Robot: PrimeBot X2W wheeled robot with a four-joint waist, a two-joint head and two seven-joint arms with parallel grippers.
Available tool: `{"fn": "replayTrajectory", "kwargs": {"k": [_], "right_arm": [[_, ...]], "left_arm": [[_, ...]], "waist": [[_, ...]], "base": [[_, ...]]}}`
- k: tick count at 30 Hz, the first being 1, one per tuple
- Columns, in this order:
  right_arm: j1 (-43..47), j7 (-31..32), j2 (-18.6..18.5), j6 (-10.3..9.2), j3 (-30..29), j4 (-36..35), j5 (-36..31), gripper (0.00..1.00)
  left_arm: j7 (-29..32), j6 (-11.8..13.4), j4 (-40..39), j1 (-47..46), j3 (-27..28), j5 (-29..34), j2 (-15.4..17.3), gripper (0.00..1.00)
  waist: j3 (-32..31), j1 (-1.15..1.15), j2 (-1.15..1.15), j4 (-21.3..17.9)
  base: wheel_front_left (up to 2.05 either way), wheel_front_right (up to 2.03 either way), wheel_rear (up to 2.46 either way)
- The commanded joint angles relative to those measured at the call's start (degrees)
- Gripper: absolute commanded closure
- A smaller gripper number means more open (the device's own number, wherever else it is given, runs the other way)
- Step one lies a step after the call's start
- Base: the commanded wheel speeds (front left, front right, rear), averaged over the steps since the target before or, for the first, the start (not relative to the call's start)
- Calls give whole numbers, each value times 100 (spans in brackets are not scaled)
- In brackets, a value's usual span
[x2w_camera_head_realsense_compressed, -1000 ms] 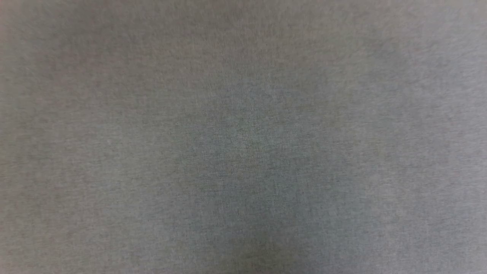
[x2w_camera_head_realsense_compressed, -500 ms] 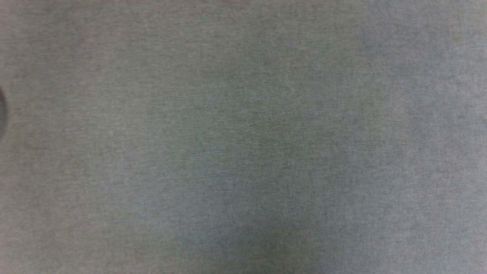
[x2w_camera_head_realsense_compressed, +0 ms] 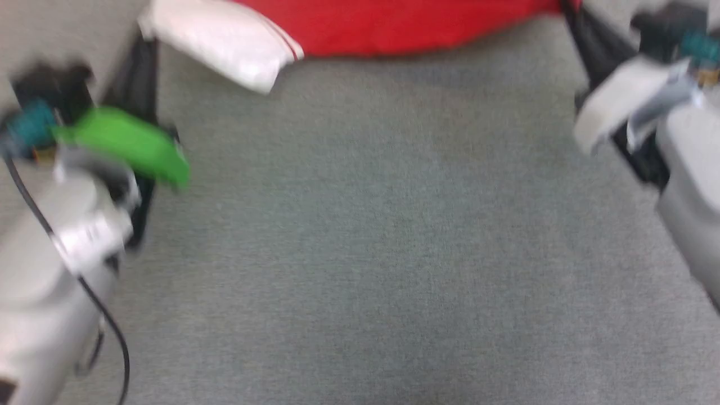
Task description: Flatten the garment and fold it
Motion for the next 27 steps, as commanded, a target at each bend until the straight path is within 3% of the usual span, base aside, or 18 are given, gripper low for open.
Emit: {"fn": "replayTrajectory", "kwargs": {"k": [1, 7, 10, 17, 27], "right_arm": [[292, -51, -74, -10, 40, -72, 116, 100], [1382, -91, -346, -10, 235, -468, 435, 100], [1960, -48, -461, -10, 216, -731, 919, 100], [2932, 324, -1023, -10, 480, -1348, 1222, 100], [3994, 1299, -1673, -10, 396, -2145, 1763, 100]], "left_arm": [[-26, 32, -114, 331, -50, -39, 128, 100], [237, 294, -806, 1723, -139, -411, 624, 100], [473, 446, -1281, 2345, -198, -616, 904, 100], [1023, 641, -2201, 3397, -368, -1114, 1413, 100], [1729, 719, -3150, 4268, -679, -1829, 1697, 100]], "waist": [[-808, 1, 0, 287], [-1463, 1, 0, 384], [-1692, 1, 0, 457], [-1989, 1, 0, 585], [-2306, 1, 0, 625]], "base": [[0, 0, 0], [0, 0, 0], [0, 0, 0], [0, 0, 0], [0, 0, 0]]}}
